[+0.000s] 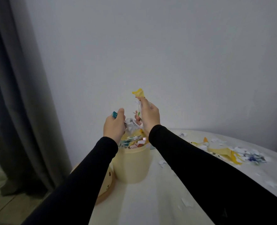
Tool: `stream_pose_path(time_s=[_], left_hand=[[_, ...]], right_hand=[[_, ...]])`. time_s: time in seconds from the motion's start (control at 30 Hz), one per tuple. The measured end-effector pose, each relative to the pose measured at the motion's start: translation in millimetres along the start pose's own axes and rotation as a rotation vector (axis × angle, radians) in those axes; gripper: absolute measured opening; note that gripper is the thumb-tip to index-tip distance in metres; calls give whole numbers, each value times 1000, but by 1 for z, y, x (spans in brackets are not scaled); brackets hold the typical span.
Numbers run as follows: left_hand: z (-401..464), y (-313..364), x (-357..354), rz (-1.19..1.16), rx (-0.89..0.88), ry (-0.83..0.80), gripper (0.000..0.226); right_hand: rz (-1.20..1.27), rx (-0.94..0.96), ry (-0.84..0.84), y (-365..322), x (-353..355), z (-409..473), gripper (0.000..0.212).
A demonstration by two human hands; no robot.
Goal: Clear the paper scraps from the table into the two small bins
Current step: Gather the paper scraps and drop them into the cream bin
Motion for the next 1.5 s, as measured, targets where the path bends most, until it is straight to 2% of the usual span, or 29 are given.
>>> stream_pose_path(time_s=[0.17,0.23,0.37,0.57,0.63,0.73,0.83,0.93,1.03,1.2,1.27,1.4,1.5], left_hand=[[9,-5,-2,20,57,-23,41],[12,-7,-1,32,64,-25,45],[18,-6,6,117,-23,-46,58],[11,-13,6,243,9,-167,60],[11,-12,6,220,41,-168,51],[17,-10,8,296,-17,-147,31],[19,-15,9,335,-6,-188,22],[17,-17,9,357,-13,-228,21],[14,-12,13,366,-27,-237,25],[3,-9,15,439,-40,-363,29],[-1,-10,15,507,-101,-371,29],[-13,-11,7,624,-141,-415,30],[-18,-15,-7,843,-164,-397,31]], right_hand=[[103,-53,2,7,-7,9,22],[-55,8,-81,10,-8,8,26],[-569,234,-379,11,-4,1,41],[-804,261,-547,22,12,-13,41],[-889,299,-569,27,17,-15,41],[-987,323,-615,29,21,-14,43],[-1073,306,-657,28,21,-12,43],[-1045,329,-642,26,23,-12,19],[-954,369,-579,26,31,-15,46],[-742,337,-429,25,43,-28,41],[-655,268,-409,30,54,-34,54],[-646,60,-490,52,73,-50,123],[-596,-19,-518,64,68,-59,143]])
Point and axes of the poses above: each hand's wrist, its own z-axis towards the middle knuckle, its own x-axis out of the back of the hand, y = z × x, the point moved 2 cm from there along z, towards the middle knuckle, and after that the axes turned 8 degrees about x, right-handed, at the moved point
